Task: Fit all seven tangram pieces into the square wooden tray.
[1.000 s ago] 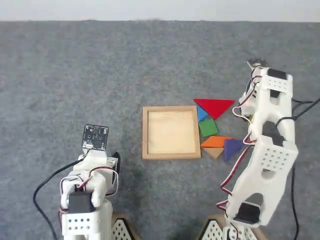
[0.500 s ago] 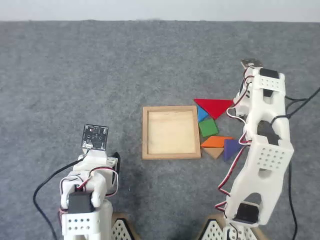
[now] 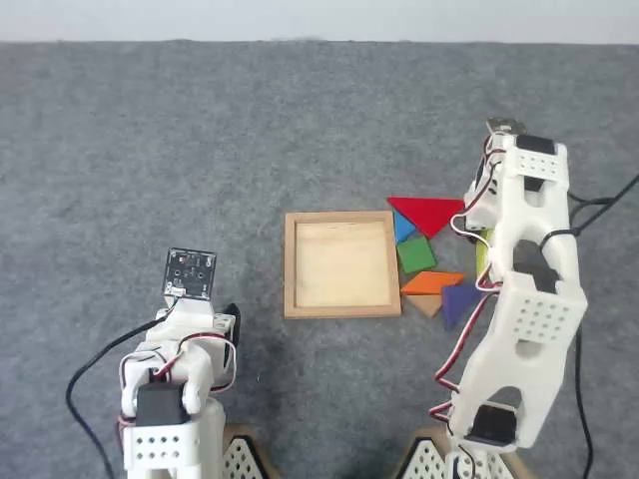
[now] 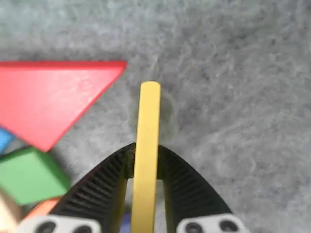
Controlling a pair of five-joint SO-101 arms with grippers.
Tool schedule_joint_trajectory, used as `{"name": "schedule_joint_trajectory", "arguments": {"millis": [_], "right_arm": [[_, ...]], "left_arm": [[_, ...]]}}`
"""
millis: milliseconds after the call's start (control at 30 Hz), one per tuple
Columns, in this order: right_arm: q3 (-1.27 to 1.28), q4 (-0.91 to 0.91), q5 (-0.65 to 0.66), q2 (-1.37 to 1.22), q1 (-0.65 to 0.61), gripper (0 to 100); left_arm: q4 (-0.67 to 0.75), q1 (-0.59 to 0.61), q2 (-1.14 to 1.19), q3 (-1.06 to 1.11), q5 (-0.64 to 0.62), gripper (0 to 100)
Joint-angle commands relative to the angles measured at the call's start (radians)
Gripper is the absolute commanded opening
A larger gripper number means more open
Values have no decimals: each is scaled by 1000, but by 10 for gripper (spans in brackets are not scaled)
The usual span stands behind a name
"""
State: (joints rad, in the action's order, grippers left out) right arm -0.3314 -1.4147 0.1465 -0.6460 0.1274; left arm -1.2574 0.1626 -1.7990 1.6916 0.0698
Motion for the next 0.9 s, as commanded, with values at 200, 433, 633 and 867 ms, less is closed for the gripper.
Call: {"name": "schedule_joint_trajectory", "arguments": {"millis": [200, 433, 633, 867], "right_arm": [[5, -162, -57, 469, -197, 6], [232, 8, -110, 634, -487, 6], [367, 211, -218, 587, -621, 6], [368, 302, -315, 527, -633, 6]], "left_arm": [[-9, 0, -28, -8, 6, 153], [-9, 0, -28, -8, 6, 153], [-9, 0, -28, -8, 6, 153], [-9, 0, -28, -8, 6, 153]]}}
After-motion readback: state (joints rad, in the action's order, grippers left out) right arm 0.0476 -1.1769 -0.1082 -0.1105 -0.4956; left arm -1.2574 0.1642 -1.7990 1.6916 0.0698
